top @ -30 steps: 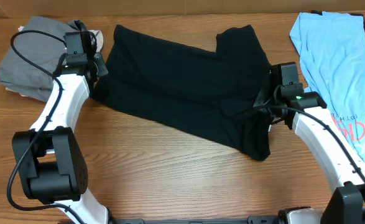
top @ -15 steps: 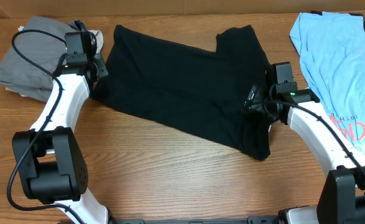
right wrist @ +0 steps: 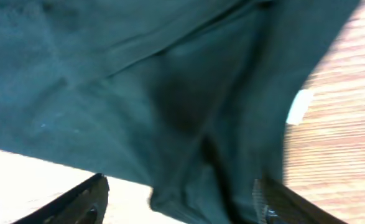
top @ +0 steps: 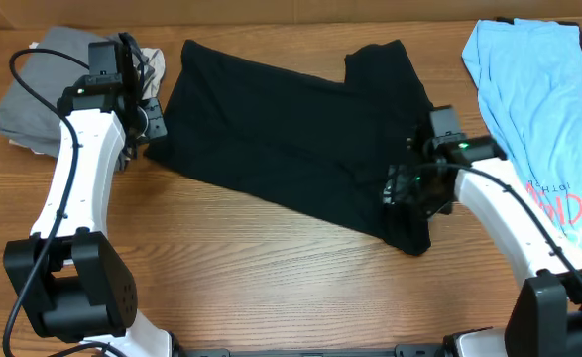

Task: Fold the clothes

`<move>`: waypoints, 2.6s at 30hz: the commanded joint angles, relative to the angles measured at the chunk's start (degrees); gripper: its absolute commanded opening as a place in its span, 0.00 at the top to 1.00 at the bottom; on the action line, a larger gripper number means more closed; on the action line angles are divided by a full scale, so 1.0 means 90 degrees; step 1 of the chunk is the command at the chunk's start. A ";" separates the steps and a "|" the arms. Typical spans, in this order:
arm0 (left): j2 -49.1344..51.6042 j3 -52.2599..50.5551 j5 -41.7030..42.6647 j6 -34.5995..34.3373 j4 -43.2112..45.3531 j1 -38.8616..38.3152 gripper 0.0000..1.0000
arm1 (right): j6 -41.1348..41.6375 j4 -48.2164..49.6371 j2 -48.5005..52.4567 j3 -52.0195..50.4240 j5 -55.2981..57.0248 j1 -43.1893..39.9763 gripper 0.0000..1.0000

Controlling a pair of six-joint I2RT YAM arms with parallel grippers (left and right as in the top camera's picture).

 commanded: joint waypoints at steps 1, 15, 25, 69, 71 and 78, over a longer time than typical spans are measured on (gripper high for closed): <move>-0.0083 -0.0085 0.0177 0.0102 -0.0010 0.0029 0.44 | 0.0223 0.0430 -0.0129 -0.0478 -0.0177 0.0316 0.24; -0.0002 -0.0087 0.0153 0.0100 0.0041 0.0029 0.43 | 0.1528 0.0986 -0.0129 -0.1086 0.1649 0.0119 0.67; 0.0002 -0.0087 0.0146 0.0102 0.0119 0.0029 0.44 | 0.0843 0.1377 -0.0129 -0.1086 0.1137 -0.0289 0.73; 0.0651 -0.0087 0.0172 0.0311 -0.0228 0.0019 0.43 | 0.0969 0.1231 -0.0126 -0.2118 0.0345 -0.2567 0.61; 0.0658 -0.0090 0.0209 0.0308 -0.0328 0.0019 0.43 | 0.0886 0.1224 -0.0126 -0.2028 0.0231 -0.2749 0.48; 0.0697 -0.0699 0.0984 0.0313 -0.0146 0.0019 0.41 | 0.0488 0.0495 -0.0126 -0.0546 0.0102 -0.2922 0.00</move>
